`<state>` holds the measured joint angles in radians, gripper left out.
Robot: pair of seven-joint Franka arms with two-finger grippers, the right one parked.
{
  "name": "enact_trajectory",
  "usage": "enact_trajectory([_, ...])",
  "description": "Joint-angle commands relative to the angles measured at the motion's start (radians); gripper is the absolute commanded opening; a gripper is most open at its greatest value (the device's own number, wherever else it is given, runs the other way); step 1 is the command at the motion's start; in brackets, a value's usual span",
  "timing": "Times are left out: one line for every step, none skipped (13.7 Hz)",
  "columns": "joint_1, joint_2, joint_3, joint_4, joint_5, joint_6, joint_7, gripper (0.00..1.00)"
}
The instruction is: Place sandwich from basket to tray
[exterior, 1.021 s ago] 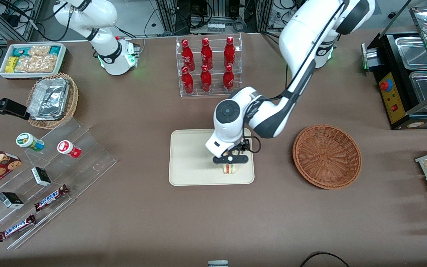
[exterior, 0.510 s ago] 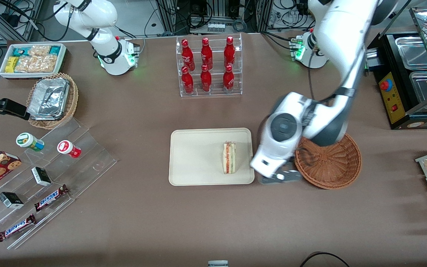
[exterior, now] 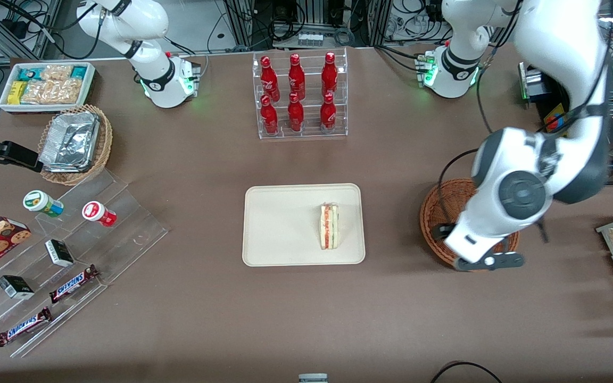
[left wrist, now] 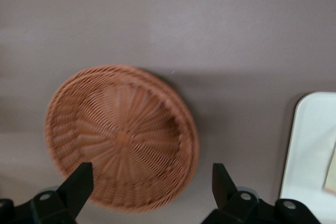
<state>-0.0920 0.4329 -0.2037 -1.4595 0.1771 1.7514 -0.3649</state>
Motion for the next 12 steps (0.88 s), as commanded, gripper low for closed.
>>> enact_trajectory([0.064,-0.152,-0.01,-0.076,-0.042,-0.085,0.05,1.0])
enact_trajectory([0.081,-0.192,-0.01,-0.078,-0.076,-0.134,0.053,1.0])
enact_trajectory([0.099,-0.224,-0.008,-0.078,-0.091,-0.177,0.075,1.0])
enact_trajectory([0.109,-0.259,-0.008,-0.078,-0.093,-0.217,0.127,1.0])
enact_trajectory([0.112,-0.294,-0.007,-0.078,-0.094,-0.258,0.176,1.0])
enact_trajectory([0.116,-0.328,-0.005,-0.079,-0.096,-0.294,0.211,1.0])
enact_trajectory([0.129,-0.365,-0.005,-0.079,-0.097,-0.321,0.225,1.0])
enact_trajectory([0.129,-0.399,-0.002,-0.081,-0.096,-0.351,0.225,1.0])
enact_trajectory([0.126,-0.426,0.009,-0.079,-0.099,-0.377,0.225,1.0])
enact_trajectory([0.115,-0.454,0.047,-0.079,-0.102,-0.398,0.227,1.0])
enact_trajectory([0.104,-0.474,0.07,-0.079,-0.105,-0.42,0.234,1.0])
enact_trajectory([0.103,-0.483,0.081,-0.079,-0.116,-0.428,0.257,1.0])
